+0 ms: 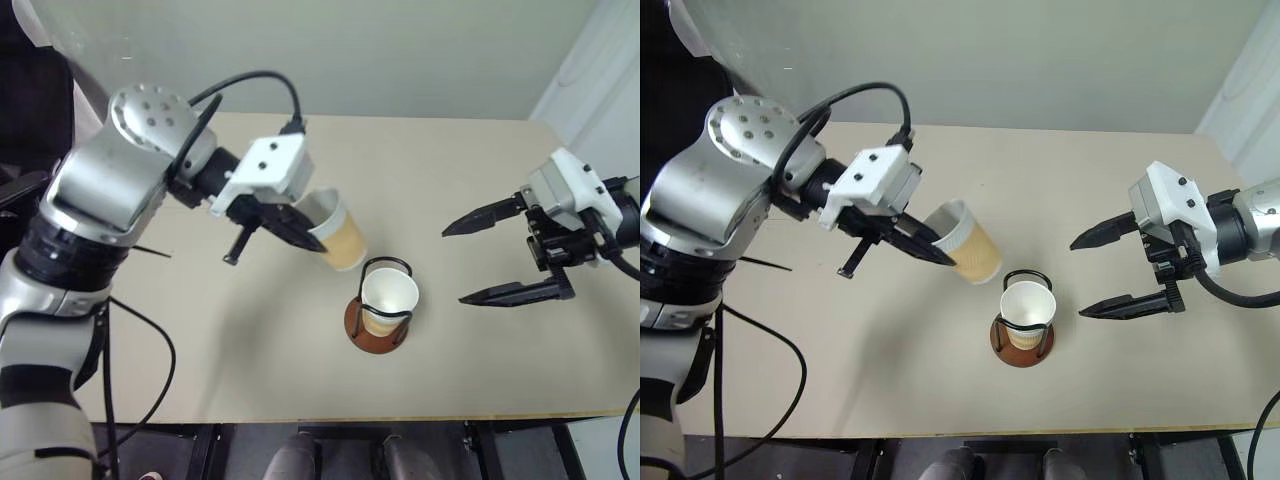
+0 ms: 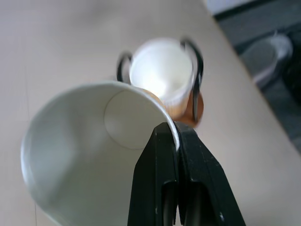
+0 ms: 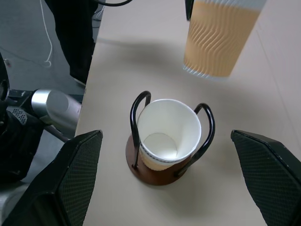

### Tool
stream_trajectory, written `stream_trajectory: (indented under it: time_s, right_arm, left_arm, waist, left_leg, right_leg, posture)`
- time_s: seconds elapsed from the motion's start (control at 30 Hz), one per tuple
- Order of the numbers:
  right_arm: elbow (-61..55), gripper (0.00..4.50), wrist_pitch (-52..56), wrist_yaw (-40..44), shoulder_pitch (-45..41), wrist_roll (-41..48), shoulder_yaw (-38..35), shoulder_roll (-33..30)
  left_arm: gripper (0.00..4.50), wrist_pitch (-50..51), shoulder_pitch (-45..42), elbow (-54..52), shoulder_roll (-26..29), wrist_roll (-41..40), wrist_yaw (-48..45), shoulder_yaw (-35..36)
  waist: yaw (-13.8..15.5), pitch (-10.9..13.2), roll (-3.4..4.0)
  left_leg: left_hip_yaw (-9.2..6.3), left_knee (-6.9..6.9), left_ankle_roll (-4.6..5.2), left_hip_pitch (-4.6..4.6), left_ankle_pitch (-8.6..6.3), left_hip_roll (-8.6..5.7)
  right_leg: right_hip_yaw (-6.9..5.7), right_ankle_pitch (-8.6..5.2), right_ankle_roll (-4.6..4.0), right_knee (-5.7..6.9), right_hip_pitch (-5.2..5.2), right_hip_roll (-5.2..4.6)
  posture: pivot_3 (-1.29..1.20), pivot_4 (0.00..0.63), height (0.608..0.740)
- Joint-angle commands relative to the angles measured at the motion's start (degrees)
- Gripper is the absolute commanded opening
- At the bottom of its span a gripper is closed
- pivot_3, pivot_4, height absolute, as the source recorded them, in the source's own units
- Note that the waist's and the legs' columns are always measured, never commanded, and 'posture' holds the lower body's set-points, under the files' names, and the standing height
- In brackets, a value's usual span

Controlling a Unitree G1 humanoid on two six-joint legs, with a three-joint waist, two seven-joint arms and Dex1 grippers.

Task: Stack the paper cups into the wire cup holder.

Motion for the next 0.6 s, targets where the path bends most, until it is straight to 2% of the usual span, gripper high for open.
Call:
stream_trajectory:
  time_s: [0.03, 0.4, 0.6]
  right_arm:
    - [-0.5, 4.5, -0.8, 0.1, 0.8, -0.5, -2.9, -1.6]
    - [-4.0, 4.5, 0.7, -0.5, 6.5, 1.4, -9.6, -6.4]
    - [-5.2, 4.5, 3.4, -2.4, 5.3, 3.8, -13.4, -8.3]
  left_arm:
    - [0.02, 1.9, -3.3, 1.0, -1.6, -2.7, -1.7, 0.5]
    - [0.02, -2.3, -7.9, 3.6, -4.6, -5.2, -1.7, -7.1]
    - [0.02, -6.8, -9.3, 6.2, -6.3, -4.3, -1.7, -10.7]
  waist:
    - [0.0, 0.0, 0.0]
    - [0.2, 0.0, 0.0]
    - [0.2, 0.0, 0.0]
  left_leg:
    - [0.0, 0.0, 0.0, 0.0, 0.0, 0.0]
    - [0.0, 0.0, 0.01, -0.03, 0.0, 0.0]
    - [0.0, 0.0, 0.01, -0.04, -0.01, 0.01]
  right_leg:
    - [0.0, 0.0, 0.01, -0.01, 0.0, 0.0]
    - [0.0, 0.0, 0.02, -0.04, 0.0, 0.0]
    - [0.01, 0.01, 0.04, -0.05, 0.0, 0.0]
  posture:
    - [0.0, 0.15, 0.74]
    - [0.0, 0.15, 0.74]
    - [0.0, 0.15, 0.74]
